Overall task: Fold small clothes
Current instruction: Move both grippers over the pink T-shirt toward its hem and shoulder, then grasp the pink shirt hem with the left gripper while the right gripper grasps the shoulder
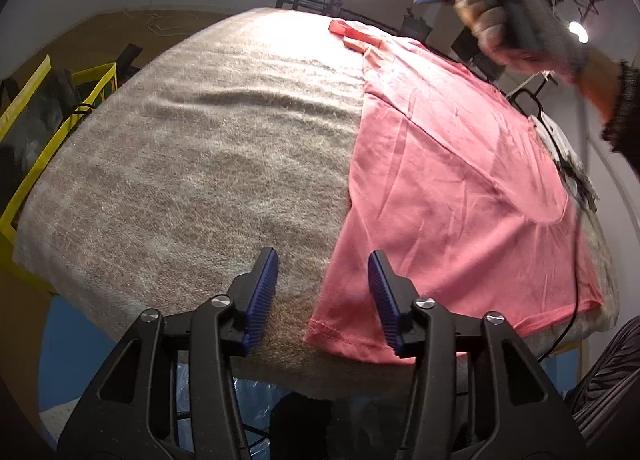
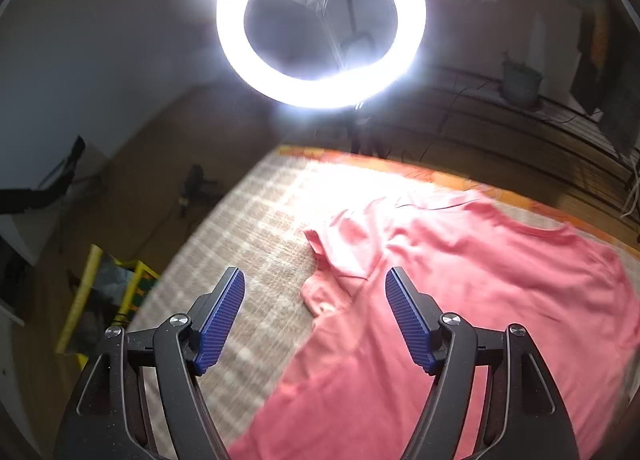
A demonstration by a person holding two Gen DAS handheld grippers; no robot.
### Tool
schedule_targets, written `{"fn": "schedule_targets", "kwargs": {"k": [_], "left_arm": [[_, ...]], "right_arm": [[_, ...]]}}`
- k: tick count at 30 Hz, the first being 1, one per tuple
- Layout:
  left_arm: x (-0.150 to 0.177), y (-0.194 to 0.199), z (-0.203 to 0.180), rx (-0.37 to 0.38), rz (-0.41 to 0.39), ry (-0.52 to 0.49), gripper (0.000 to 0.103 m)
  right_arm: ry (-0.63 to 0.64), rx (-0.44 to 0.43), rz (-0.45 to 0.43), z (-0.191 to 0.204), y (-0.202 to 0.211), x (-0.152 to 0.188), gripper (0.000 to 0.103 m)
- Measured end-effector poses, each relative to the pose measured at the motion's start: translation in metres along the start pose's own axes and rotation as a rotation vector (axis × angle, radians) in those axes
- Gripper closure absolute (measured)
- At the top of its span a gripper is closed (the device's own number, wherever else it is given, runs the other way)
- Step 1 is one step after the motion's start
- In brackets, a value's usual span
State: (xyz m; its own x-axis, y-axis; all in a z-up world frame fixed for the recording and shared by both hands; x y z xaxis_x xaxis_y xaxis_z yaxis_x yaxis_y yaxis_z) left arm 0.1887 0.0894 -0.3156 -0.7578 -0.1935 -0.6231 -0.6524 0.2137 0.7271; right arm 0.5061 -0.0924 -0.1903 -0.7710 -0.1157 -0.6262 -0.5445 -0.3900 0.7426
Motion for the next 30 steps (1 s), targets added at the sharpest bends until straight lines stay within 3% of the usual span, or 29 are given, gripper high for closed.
{"fn": "schedule_targets", "kwargs": {"k": [7, 13, 18, 21, 22, 23, 26, 30], "left_arm": [[-0.001, -0.005, -0.002, 0.051, 0.006, 0.023, 0.096], [-0.003, -0.006, 0.003, 0.065, -0.004, 0.038, 0.101], [-0.005, -0.007, 0.011, 0.077, -0.002, 0.076, 0.103], [-0.007, -0.007, 0.013, 0.075, -0.005, 0.084, 0.103], [-0.007, -0.008, 0.013, 0.075, -0.006, 0.084, 0.103], [-0.007, -0.007, 0.013, 0.076, -0.006, 0.083, 0.103], [-0.009, -0.001, 0.007, 0.09, -0.014, 0.072, 0.103], [-0.016, 0.013, -0.006, 0.132, -0.03, 0.062, 0.103]], "right_arm": [[0.052, 0.041, 0.083, 0.011, -0.084, -0.007, 0.03], [0.133, 0.115, 0.132, 0.016, -0.132, -0.009, 0.032], [0.249, 0.201, 0.196, 0.018, -0.164, -0.004, 0.05], [0.292, 0.226, 0.22, 0.014, -0.173, 0.0, 0.068], [0.287, 0.211, 0.216, 0.012, -0.172, -0.001, 0.093], [0.284, 0.204, 0.215, 0.01, -0.172, -0.003, 0.102], [0.314, 0.257, 0.19, 0.001, -0.163, -0.01, 0.102], [0.26, 0.209, 0.13, -0.013, -0.139, -0.024, 0.102]]}}
Point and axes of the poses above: each gripper's, at about its wrist camera, not at the fingertips, and y roughly against the way its jaws point, z to its left, x to its underside, the point moved 5 cm from there along -y, roughly the way its jaws point, and after that the axes turned 4 degrees about -z, right-handed, at the moved point
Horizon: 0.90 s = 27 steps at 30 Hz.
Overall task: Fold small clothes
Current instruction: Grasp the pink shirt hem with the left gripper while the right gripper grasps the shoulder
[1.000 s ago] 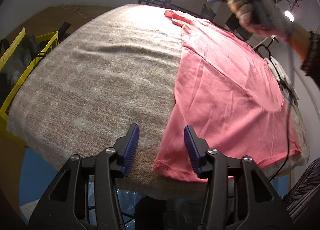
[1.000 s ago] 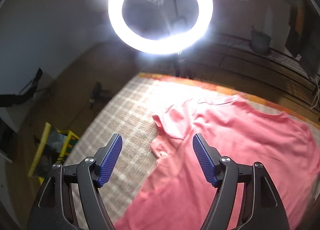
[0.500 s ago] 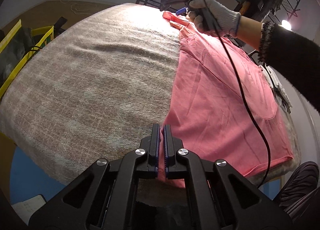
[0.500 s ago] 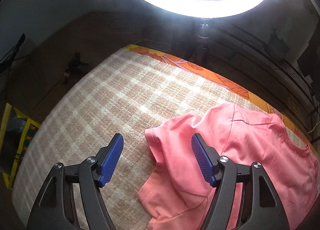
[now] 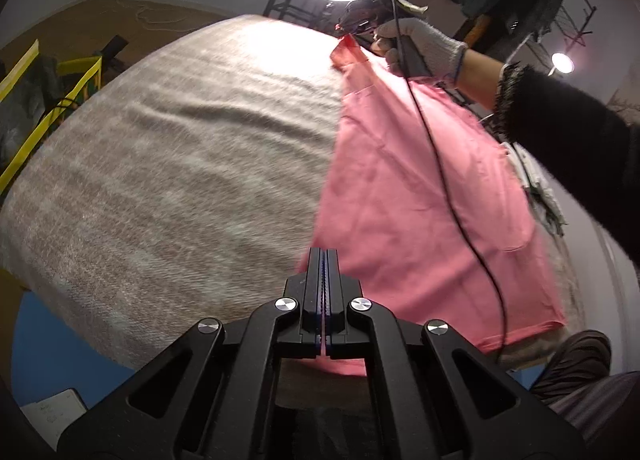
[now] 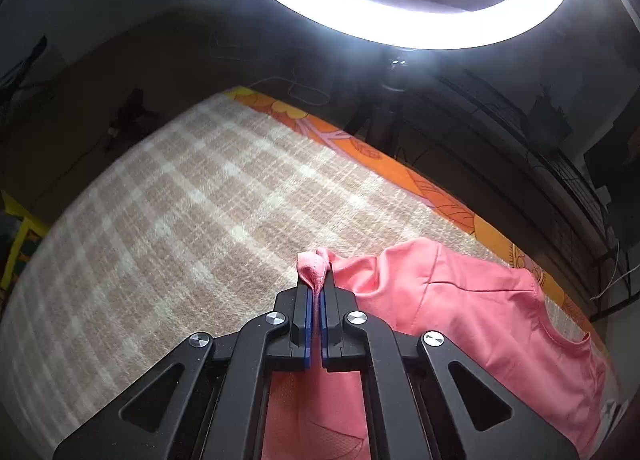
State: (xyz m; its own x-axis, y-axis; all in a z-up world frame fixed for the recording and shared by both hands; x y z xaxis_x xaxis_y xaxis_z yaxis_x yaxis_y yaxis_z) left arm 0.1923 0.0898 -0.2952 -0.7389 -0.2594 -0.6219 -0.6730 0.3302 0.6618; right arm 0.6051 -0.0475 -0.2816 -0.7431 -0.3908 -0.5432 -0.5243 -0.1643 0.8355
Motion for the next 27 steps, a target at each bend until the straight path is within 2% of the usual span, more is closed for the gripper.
{"fn": "schedule_targets", "kwargs": {"k": [5, 6, 8, 10, 12, 13, 14, 16, 18, 20, 21, 22, 27], "left_arm": [[-0.006, 0.006, -0.025, 0.018, -0.021, -0.061, 0.103], [-0.006, 0.005, -0.026, -0.006, -0.025, -0.075, 0.103], [-0.006, 0.008, -0.021, -0.112, -0.066, -0.1, 0.103], [-0.004, 0.011, -0.01, -0.151, -0.063, -0.068, 0.103], [0.002, 0.006, 0.001, -0.184, -0.007, -0.035, 0.079], [0.006, 0.003, 0.005, -0.204, 0.018, -0.033, 0.045], [0.011, 0.0, 0.008, -0.219, 0.033, -0.033, 0.034], [0.018, -0.006, 0.009, -0.228, 0.049, -0.046, 0.035], [0.023, -0.013, 0.008, -0.268, 0.056, -0.073, 0.047], [0.022, -0.016, 0.006, -0.298, 0.043, -0.105, 0.082], [0.021, -0.017, 0.006, -0.278, 0.04, -0.102, 0.096], [0.019, -0.019, 0.007, -0.254, 0.049, -0.083, 0.103], [0.006, -0.008, -0.012, -0.137, 0.019, -0.037, 0.103]], "right_arm": [[-0.097, -0.058, -0.055, -0.039, 0.029, 0.002, 0.102], [-0.105, -0.064, -0.062, -0.037, 0.034, 0.002, 0.102], [-0.12, -0.07, -0.072, -0.035, 0.034, -0.001, 0.102], [-0.129, -0.07, -0.069, -0.038, 0.035, 0.002, 0.102], [-0.13, -0.074, -0.066, -0.038, 0.033, 0.005, 0.102], [-0.126, -0.074, -0.067, -0.037, 0.03, 0.006, 0.102], [-0.122, -0.077, -0.068, -0.036, 0.032, 0.008, 0.102], [-0.124, -0.089, -0.069, -0.034, 0.031, 0.01, 0.102], [-0.121, -0.102, -0.068, -0.032, 0.03, 0.011, 0.102], [-0.111, -0.1, -0.066, -0.029, 0.026, 0.011, 0.102], [-0.107, -0.103, -0.065, -0.028, 0.025, 0.011, 0.102], [-0.105, -0.107, -0.068, -0.027, 0.024, 0.01, 0.102], [-0.127, -0.129, -0.081, -0.032, 0.027, 0.008, 0.102]]}}
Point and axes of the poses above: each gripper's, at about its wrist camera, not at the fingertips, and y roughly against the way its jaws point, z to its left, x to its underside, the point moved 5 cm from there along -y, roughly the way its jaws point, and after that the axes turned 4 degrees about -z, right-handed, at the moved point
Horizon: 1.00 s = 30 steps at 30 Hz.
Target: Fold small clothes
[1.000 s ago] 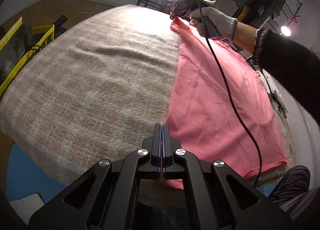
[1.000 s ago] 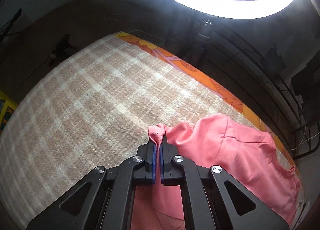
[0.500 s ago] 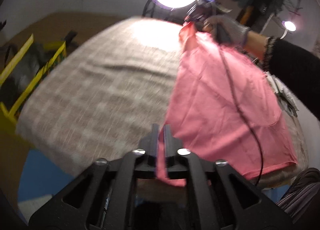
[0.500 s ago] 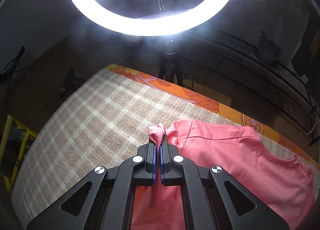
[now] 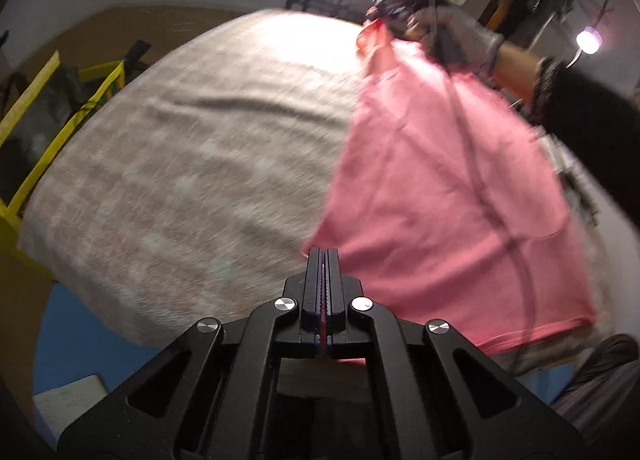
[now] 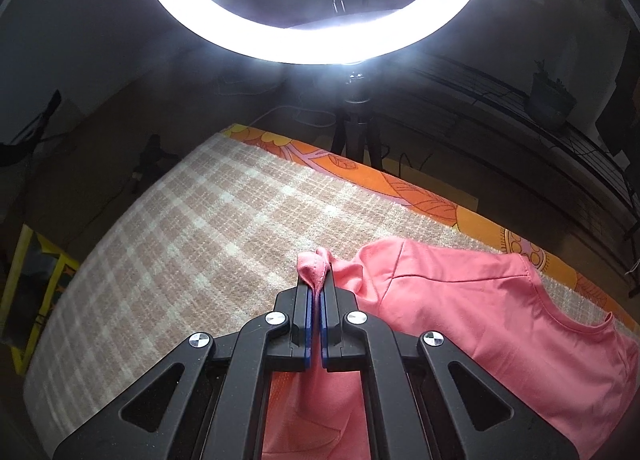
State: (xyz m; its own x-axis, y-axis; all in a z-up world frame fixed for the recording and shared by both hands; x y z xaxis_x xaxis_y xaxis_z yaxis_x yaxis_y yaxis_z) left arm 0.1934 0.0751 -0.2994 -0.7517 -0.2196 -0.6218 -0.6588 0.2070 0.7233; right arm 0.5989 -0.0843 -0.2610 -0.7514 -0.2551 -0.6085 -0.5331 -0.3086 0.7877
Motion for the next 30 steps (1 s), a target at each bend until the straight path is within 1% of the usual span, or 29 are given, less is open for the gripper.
{"fn": "schedule_targets", "kwargs": {"k": [3, 6, 10, 12, 13, 15, 16, 18, 20, 21, 23, 24, 28, 30], "left_arm": [[-0.012, 0.014, -0.028, 0.059, -0.042, -0.058, 0.103], [-0.018, 0.018, -0.058, 0.127, -0.049, -0.125, 0.103], [-0.017, 0.015, -0.102, 0.259, -0.013, -0.211, 0.103], [-0.011, 0.012, -0.128, 0.336, 0.03, -0.254, 0.103], [-0.009, 0.008, -0.139, 0.363, 0.049, -0.27, 0.103], [-0.004, 0.0, -0.155, 0.396, 0.085, -0.303, 0.103], [-0.002, -0.002, -0.162, 0.405, 0.1, -0.322, 0.103], [0.002, -0.005, -0.172, 0.416, 0.121, -0.347, 0.103], [0.003, -0.011, -0.177, 0.432, 0.153, -0.343, 0.103], [0.003, -0.014, -0.178, 0.439, 0.162, -0.344, 0.103], [0.006, -0.015, -0.181, 0.455, 0.173, -0.356, 0.103], [0.008, -0.013, -0.184, 0.466, 0.177, -0.363, 0.103], [0.015, -0.001, -0.192, 0.492, 0.179, -0.406, 0.103], [0.019, 0.006, -0.196, 0.494, 0.177, -0.43, 0.103]], "right_arm": [[-0.021, -0.012, -0.017, -0.01, 0.009, -0.001, 0.102], [-0.053, -0.018, -0.035, -0.031, 0.02, -0.001, 0.102], [-0.104, -0.032, -0.067, -0.066, 0.04, 0.004, 0.102], [-0.144, -0.03, -0.087, -0.096, 0.051, 0.014, 0.102], [-0.164, -0.014, -0.085, -0.11, 0.054, 0.02, 0.102], [-0.231, 0.049, -0.066, -0.15, 0.057, 0.036, 0.102], [-0.271, 0.08, -0.057, -0.169, 0.058, 0.045, 0.102], [-0.316, 0.114, -0.049, -0.193, 0.062, 0.055, 0.102], [-0.327, 0.137, -0.03, -0.206, 0.065, 0.061, 0.1], [-0.322, 0.153, -0.006, -0.21, 0.065, 0.063, 0.096], [-0.307, 0.21, 0.031, -0.215, 0.07, 0.066, 0.078], [-0.302, 0.24, 0.035, -0.219, 0.077, 0.068, 0.076], [-0.33, 0.215, -0.006, -0.222, 0.116, 0.068, 0.075], [-0.349, 0.193, -0.036, -0.221, 0.146, 0.069, 0.075]]}}
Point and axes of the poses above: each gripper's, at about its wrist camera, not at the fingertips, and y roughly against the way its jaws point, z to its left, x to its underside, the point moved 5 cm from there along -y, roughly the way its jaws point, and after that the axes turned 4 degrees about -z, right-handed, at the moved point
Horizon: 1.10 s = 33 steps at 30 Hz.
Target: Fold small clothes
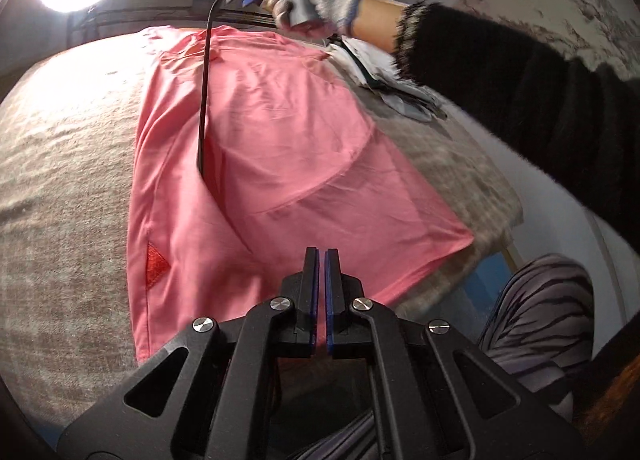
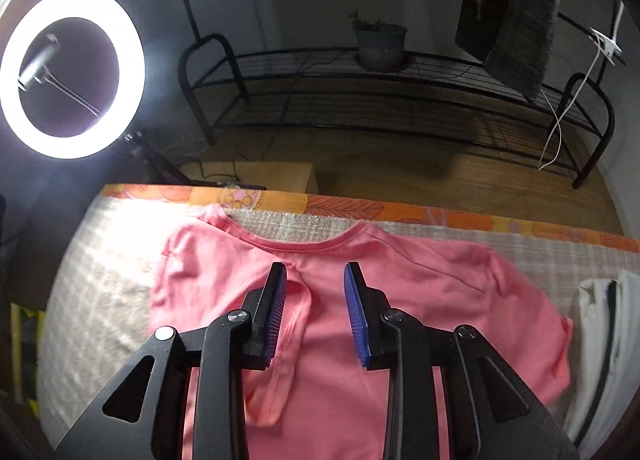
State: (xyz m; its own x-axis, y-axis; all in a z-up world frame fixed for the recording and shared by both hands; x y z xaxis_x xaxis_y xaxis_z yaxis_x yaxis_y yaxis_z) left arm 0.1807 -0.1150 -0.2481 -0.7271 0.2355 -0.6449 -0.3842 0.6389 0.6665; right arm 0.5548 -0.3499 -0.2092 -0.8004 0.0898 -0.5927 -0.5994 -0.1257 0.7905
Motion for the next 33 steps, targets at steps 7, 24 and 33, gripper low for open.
{"fn": "schedule_targets", "kwargs": {"k": [7, 24, 33], "left_arm": [[0.016, 0.054, -0.012, 0.011, -0.075, 0.004, 0.075], [0.074, 0.085, 0.091, -0.217, -0.098, 0.138, 0.074], [0.088, 0.053, 0.092, -0.273, -0.045, 0.031, 0.074]], "right_arm": [[-0.094, -0.097, -0.083, -0.029, 0.128, 0.021, 0.075], [-0.014, -0.292, 0.26, 0.101, 0.235, 0.269, 0.075], [-0.087, -0.224, 0.397, 0.116, 0.192, 0.37, 0.075]]}}
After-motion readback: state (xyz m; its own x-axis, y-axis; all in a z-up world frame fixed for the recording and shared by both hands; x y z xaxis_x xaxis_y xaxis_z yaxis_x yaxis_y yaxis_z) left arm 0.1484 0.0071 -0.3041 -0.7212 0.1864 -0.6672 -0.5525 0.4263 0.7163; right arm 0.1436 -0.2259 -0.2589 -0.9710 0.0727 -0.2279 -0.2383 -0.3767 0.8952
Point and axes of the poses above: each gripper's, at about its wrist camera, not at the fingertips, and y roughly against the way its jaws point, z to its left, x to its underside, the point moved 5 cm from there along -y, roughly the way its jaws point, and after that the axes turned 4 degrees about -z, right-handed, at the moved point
